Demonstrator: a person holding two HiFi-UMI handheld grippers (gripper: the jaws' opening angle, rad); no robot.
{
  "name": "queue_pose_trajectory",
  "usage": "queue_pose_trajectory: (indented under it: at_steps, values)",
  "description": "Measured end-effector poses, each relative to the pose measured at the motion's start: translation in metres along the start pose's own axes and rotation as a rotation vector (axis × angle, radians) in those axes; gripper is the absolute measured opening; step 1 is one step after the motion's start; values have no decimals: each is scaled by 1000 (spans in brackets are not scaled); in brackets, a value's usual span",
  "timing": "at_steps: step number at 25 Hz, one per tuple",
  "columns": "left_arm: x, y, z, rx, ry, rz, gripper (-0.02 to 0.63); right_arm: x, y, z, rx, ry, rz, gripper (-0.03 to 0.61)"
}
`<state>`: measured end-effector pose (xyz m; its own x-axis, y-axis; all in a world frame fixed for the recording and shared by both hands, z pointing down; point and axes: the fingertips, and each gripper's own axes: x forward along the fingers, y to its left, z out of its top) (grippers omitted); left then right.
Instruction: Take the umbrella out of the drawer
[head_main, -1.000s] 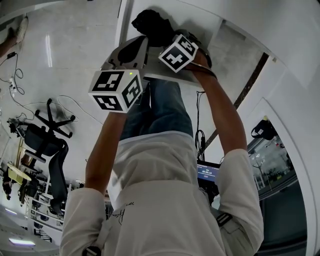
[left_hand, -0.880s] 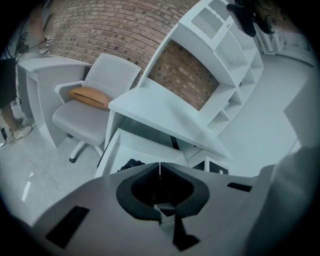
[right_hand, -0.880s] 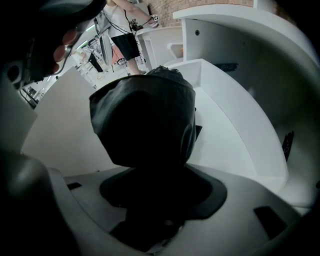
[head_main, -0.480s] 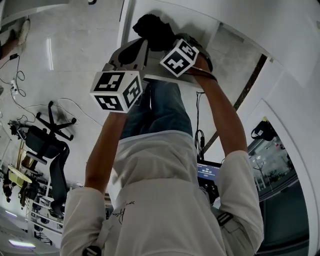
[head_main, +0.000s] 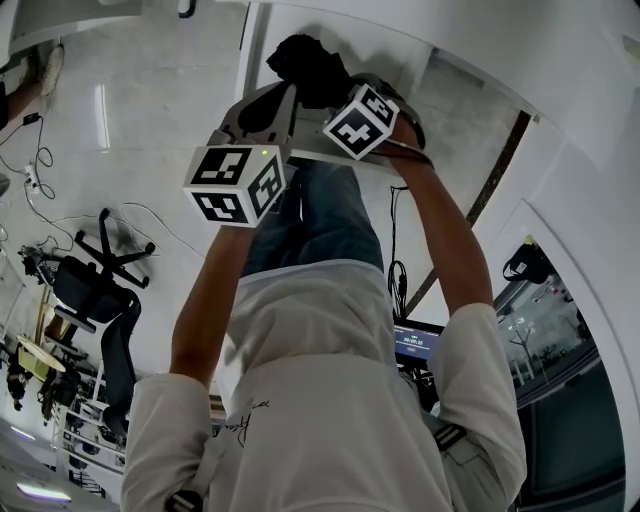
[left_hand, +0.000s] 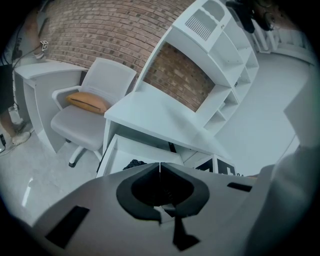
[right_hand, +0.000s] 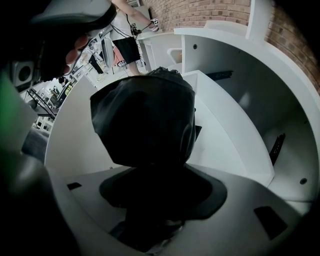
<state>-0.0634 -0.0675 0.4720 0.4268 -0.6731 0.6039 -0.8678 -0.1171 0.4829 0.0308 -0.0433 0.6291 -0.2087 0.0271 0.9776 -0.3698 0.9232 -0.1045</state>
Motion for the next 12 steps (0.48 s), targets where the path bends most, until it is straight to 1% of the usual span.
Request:
queue_pose_trajectory:
  at_steps: [6,12]
  values:
    - [-6,-5,2,7,-15,6,18,-8,2,-1,-6,-11,-13,252]
    - [-11,-7,-2,10,-11,1,18,-13,4,1,-9,-20,-22,252]
